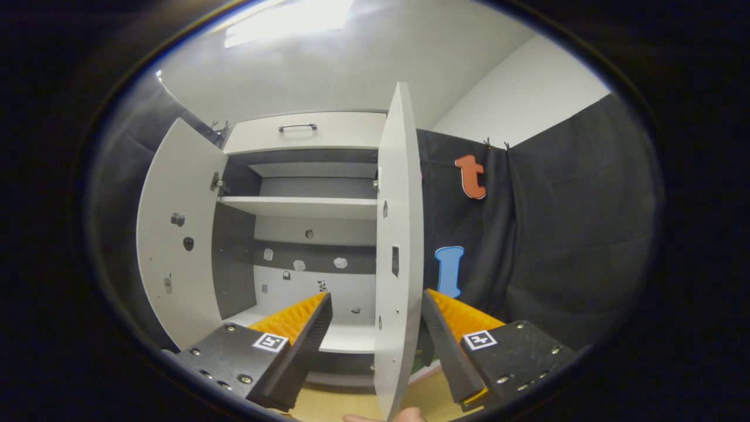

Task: Grasp the bottle in the cabinet with the left hand and place it on the coaster, then close the right door with the right hand and the left door with the left hand.

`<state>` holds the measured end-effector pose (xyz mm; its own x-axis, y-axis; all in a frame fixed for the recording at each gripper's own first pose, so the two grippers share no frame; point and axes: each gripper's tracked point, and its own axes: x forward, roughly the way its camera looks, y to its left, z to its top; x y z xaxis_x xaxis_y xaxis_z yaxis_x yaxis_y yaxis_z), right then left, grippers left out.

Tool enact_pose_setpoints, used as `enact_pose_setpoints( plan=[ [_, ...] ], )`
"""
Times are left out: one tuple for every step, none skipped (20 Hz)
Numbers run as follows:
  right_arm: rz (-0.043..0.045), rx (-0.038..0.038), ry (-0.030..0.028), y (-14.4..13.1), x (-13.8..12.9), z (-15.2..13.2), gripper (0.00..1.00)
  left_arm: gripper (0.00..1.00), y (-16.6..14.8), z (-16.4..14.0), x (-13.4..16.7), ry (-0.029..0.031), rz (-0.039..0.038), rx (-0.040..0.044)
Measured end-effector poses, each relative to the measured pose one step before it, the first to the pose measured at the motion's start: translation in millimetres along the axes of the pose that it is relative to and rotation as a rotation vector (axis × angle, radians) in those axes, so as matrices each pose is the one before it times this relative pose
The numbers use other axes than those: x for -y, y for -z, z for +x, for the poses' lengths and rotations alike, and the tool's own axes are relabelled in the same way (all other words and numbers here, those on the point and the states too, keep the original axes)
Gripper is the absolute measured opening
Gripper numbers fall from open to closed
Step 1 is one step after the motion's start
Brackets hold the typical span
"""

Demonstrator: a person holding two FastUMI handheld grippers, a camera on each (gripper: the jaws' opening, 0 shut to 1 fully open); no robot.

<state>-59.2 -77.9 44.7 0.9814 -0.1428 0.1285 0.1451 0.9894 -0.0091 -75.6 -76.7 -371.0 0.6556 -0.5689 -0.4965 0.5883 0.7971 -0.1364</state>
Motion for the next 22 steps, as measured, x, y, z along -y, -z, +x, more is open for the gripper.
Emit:
enact_pose_setpoints(
  plan=[
    [0.00480,0.00517,0.00908,-2.66,4.90,-0.94,0.93,0.62,-8.94,-2.02,0.08,-0.00312,0.00577,0.01423],
    [0.00402,0.00441,0.01133,-1.94,5.83,-0.84,0.93,0.62,-9.06,-0.94,1.41,-0.00034,0.00472,0.01623],
    [0.00198,0.00562,0.01462,-2.49,7.42,-0.06,0.93,0.67,-10.52,-1.76,0.57,-0.00255,0.00232,0.01944],
    [-0.00263,0.00718,0.02014,-2.05,9.06,0.91,0.93,0.70,-12.03,0.38,-0.21,-0.00534,0.00031,0.02132],
    [-0.00785,0.00454,0.02388,-0.88,10.90,0.49,0.93,0.71,-10.45,-1.52,0.21,-0.00378,-0.00155,0.01919],
    [-0.00776,0.00306,0.02061,-0.01,8.46,0.67,0.92,0.71,-12.86,-0.18,0.80,-0.00466,-0.00291,0.02419],
    [-0.00626,0.00181,0.01803,-0.94,7.78,1.08,0.93,0.71,-12.22,-0.91,-0.46,-0.00704,-0.00143,0.02058],
    [-0.00539,0.00307,0.01877,-0.70,6.61,1.79,0.92,0.71,-13.40,0.06,-0.48,-0.00819,0.00063,0.02675],
    [-0.00380,0.00719,0.01909,-1.63,7.66,1.65,0.93,0.71,-14.90,-0.38,-1.98,-0.01212,0.00046,0.02568],
    [-0.00664,0.00548,0.01954,0.55,4.28,2.77,0.92,0.71,-11.94,-0.71,-2.78,-0.01722,-0.00277,0.01422],
    [-0.01161,-0.00072,0.01810,1.28,6.40,2.73,0.92,0.78,-13.88,-1.62,-2.26,-0.01711,0.00100,0.01610],
    [-0.01381,-0.00504,0.01141,3.08,4.99,2.00,0.92,0.75,-15.29,-0.24,-3.47,-0.02022,0.00254,0.02357],
    [-0.01454,-0.00827,0.00862,3.72,3.01,1.19,0.93,0.81,-14.04,-0.62,-1.83,-0.01461,0.00129,0.02149],
    [-0.01115,-0.00905,0.00219,4.63,0.13,2.70,0.93,0.88,-15.53,-1.05,-1.47,-0.01260,-0.00056,0.02656],
    [-0.00747,-0.00674,-0.00281,3.11,-0.86,0.93,0.93,0.93,-11.87,-1.37,-1.61,-0.01072,0.00432,0.02089],
    [-0.00580,-0.00432,-0.00314,2.39,-0.95,1.40,0.93,0.94,-10.98,-0.48,-2.12,-0.00809,0.00736,0.02153],
    [-0.00614,-0.00476,-0.00239,2.61,-1.40,0.86,0.93,0.94,-9.31,-1.20,-2.40,-0.00838,0.00895,0.01733],
    [-0.00629,-0.00412,-0.00081,1.78,-0.37,1.45,0.93,0.94,-6.40,-0.70,-1.98,-0.00675,0.00646,0.01332],
    [-0.00693,-0.00511,-0.00307,1.99,-0.98,1.51,0.93,0.94,-4.58,-1.17,-1.98,-0.00640,0.00577,0.00809],
    [-0.00622,-0.00555,-0.00431,3.39,-0.18,-0.02,0.93,0.94,-1.77,-0.46,-1.68,-0.00604,0.00795,0.00487],
    [-0.00391,-0.00432,-0.00747,1.62,-1.73,0.12,0.93,0.94,-1.86,-1.77,-1.48,-0.00322,0.00674,0.00288],
    [-0.00162,-0.00639,-0.00877,1.15,-2.20,0.33,0.93,0.94,-0.43,-1.07,-0.81,-0.00336,0.00457,0.00191]
  ],
)
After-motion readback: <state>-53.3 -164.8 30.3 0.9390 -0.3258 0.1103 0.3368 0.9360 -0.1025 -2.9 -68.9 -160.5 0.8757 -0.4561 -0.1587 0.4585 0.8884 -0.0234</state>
